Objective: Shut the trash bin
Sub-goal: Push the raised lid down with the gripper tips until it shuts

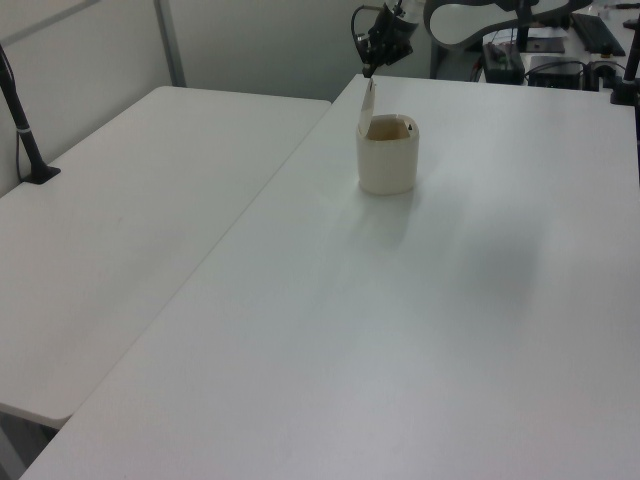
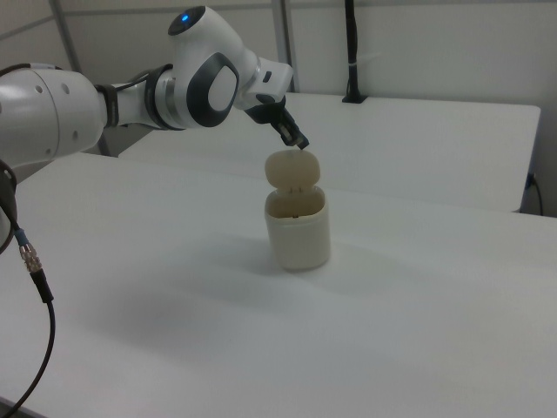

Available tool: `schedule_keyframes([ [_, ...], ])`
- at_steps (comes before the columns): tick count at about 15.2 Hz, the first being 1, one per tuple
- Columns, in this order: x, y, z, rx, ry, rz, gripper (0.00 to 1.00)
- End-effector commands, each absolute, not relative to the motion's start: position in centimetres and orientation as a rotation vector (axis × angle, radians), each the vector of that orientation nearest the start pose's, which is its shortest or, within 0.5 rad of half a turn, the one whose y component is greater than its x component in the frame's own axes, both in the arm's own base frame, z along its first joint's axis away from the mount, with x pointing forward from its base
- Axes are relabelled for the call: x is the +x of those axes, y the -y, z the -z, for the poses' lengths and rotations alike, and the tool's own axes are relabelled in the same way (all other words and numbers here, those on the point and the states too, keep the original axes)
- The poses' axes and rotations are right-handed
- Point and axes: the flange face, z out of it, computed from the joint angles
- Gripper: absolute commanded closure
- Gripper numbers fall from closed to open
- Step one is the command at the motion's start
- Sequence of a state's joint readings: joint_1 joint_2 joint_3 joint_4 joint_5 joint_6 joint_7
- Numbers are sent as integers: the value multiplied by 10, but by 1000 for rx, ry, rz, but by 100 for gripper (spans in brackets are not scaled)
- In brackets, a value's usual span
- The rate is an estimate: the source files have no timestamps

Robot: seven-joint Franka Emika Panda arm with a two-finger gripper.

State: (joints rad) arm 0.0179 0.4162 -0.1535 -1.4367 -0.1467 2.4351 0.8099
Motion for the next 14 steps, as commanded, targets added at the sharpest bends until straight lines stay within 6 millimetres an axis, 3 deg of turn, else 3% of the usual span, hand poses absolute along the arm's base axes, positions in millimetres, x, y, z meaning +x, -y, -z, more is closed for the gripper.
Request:
schedule_keyframes([
  [1, 717, 83, -520, -2764, -1170, 940, 100],
  [14, 685, 84, -493, -2977, -1004, 740, 100],
])
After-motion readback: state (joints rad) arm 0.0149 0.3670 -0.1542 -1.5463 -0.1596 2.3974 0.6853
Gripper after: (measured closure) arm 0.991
